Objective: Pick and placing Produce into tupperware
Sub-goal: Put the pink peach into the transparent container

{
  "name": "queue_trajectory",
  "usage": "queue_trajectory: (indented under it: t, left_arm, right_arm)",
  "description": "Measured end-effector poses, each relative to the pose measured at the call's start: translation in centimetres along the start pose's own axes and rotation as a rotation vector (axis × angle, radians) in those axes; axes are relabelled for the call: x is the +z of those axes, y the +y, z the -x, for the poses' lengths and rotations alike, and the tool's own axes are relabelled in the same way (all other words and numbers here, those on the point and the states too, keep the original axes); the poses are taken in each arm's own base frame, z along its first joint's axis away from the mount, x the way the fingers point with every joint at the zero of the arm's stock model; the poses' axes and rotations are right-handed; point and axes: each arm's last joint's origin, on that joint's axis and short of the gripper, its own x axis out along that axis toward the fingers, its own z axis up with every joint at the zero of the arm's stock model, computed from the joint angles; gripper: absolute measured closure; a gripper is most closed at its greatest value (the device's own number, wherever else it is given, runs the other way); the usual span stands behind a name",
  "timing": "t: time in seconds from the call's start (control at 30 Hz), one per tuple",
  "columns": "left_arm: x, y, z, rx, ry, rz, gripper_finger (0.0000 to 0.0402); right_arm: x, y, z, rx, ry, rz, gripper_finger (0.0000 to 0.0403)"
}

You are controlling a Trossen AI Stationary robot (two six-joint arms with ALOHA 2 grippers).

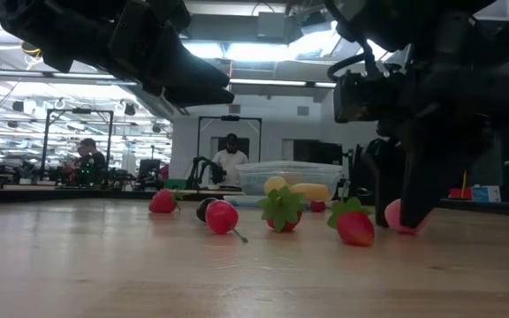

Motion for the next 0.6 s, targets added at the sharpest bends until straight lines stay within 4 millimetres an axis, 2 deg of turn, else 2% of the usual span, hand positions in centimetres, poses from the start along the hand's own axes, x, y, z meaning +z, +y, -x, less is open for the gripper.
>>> queue_trajectory:
  t: [0.23,0.6]
  left_arm:
    - [0.0,0.0,0.0,0.0,0.002,0.0,0.0096]
    - [0.0,-0.01,0.0,0.0,0.001,0.0,0.0096]
  right_arm:
    - [-0.12,0.01,-0.43,0.002,0.02,0.003,0.0129]
    - [-0.39,-0.12,-0.4,-0.004,0.048,-0.004,0.0183]
